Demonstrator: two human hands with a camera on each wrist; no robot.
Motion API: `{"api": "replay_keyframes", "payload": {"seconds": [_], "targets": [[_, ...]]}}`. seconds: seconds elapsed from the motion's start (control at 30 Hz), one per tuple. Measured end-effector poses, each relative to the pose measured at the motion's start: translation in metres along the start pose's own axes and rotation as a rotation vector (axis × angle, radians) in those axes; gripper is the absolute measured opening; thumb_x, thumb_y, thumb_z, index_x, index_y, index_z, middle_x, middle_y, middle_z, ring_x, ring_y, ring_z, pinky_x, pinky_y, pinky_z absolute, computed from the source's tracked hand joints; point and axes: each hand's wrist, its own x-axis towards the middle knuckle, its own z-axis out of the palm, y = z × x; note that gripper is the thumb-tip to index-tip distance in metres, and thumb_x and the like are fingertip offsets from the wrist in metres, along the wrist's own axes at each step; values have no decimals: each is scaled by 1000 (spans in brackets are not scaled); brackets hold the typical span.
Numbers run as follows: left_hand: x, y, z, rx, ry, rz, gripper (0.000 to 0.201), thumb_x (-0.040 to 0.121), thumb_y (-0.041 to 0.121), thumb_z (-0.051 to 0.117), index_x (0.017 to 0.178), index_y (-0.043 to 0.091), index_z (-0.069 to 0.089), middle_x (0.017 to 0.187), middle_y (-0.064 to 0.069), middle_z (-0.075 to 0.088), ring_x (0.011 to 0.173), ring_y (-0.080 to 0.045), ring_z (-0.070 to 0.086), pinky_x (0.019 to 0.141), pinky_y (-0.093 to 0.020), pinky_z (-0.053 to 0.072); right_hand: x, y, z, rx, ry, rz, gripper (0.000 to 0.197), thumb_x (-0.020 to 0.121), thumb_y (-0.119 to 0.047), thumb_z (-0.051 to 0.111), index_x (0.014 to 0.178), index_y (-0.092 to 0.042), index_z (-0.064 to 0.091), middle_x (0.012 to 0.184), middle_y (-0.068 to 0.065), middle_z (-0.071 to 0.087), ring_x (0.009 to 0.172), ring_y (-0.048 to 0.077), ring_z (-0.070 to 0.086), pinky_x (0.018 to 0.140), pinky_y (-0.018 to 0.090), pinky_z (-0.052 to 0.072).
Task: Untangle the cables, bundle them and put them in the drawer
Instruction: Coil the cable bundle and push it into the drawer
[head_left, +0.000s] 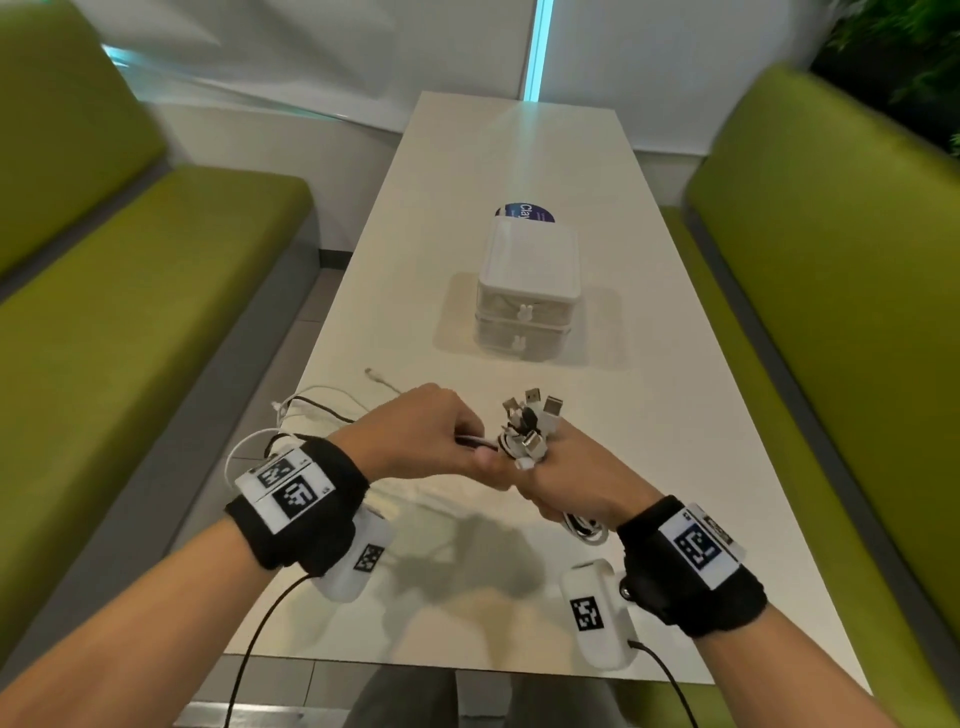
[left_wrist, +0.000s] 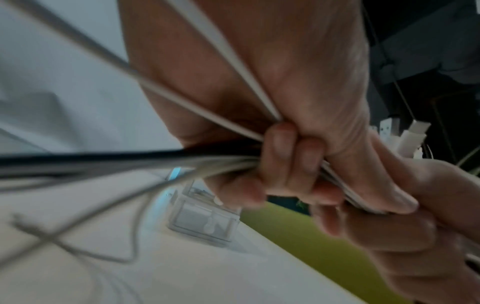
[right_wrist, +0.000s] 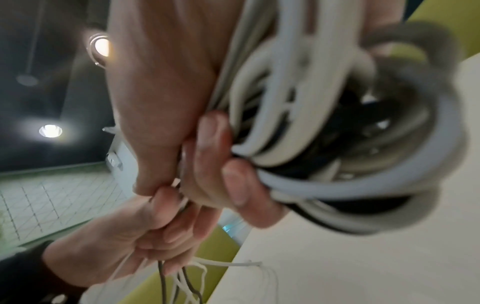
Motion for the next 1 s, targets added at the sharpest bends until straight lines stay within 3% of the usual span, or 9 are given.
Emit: {"api": "replay_keyframes", "payload": {"seconds": [0.17, 0.3, 0.37, 0.43, 0.6, 0.67, 0.73, 0.9, 1.0], "targets": [[-8, -4, -4, 70, -59, 46, 46, 83, 45, 69, 47, 29, 45, 43, 8, 42, 46, -9, 38, 47, -22, 24, -5, 4, -1, -66, -23, -23, 35, 84, -37, 72, 67, -14, 52, 49, -9, 46, 44, 14, 47, 47, 28, 40], [-1, 6, -9, 197, -29, 151, 42, 88, 38, 65, 55, 26, 42, 49, 4, 44, 50, -10, 42, 51, -23, 27, -3, 0, -3, 184, -142, 2, 16, 87, -17, 70, 101, -9, 69, 91, 10, 72, 72, 23, 71, 67, 36, 60], [-1, 7, -12, 210, -17, 184, 41, 88, 42, 65, 59, 21, 45, 49, 3, 42, 50, -14, 39, 52, -27, 29, -6, -3, -3, 186, -155, 18, 5, 89, -16, 67, 88, -11, 68, 81, 13, 72, 50, 24, 61, 51, 27, 51], [-3, 5, -13, 179, 14, 191, 44, 86, 44, 68, 59, 17, 47, 48, 1, 41, 48, -15, 36, 50, -24, 27, -7, -2, -4, 122, -99, 37, 27, 90, -21, 67, 65, -18, 57, 57, 7, 59, 41, 23, 44, 44, 24, 39], [-11, -3, -19, -19, 10, -45, 47, 80, 52, 71, 55, 15, 56, 43, 4, 44, 40, -8, 38, 43, -18, 29, -5, 0, -3, 17, 60, 2, 41, 87, -40, 66, 51, -26, 53, 46, 8, 43, 44, 21, 41, 52, 32, 36], [-13, -7, -20, -94, -6, -103, 50, 82, 53, 69, 60, 10, 59, 44, 0, 47, 38, -10, 39, 42, -15, 30, -5, 1, -2, 59, 108, -30, 21, 88, -40, 65, 68, -35, 69, 46, 1, 38, 44, 21, 38, 49, 33, 34], [-13, -7, -17, -135, 21, -98, 50, 84, 53, 65, 61, 10, 59, 45, 5, 48, 39, -10, 39, 44, -17, 32, -4, 6, -2, 78, 147, -51, 16, 89, -39, 65, 91, -25, 73, 46, -6, 35, 42, 21, 37, 47, 32, 34], [-8, 4, -5, -159, 227, -34, 43, 89, 49, 60, 59, 19, 56, 47, 7, 45, 45, -8, 41, 51, -23, 29, -5, 11, -1, 426, 83, 3, 11, 91, -29, 63, 97, -30, 73, 67, 10, 67, 55, 32, 62, 61, 38, 52], [-9, 7, 0, -172, 297, -22, 44, 89, 52, 58, 58, 20, 55, 47, 4, 44, 46, -9, 40, 51, -25, 30, -7, 15, -1, 486, 46, 36, 18, 92, -30, 63, 106, -20, 70, 60, 9, 59, 42, 25, 49, 50, 33, 48]]}}
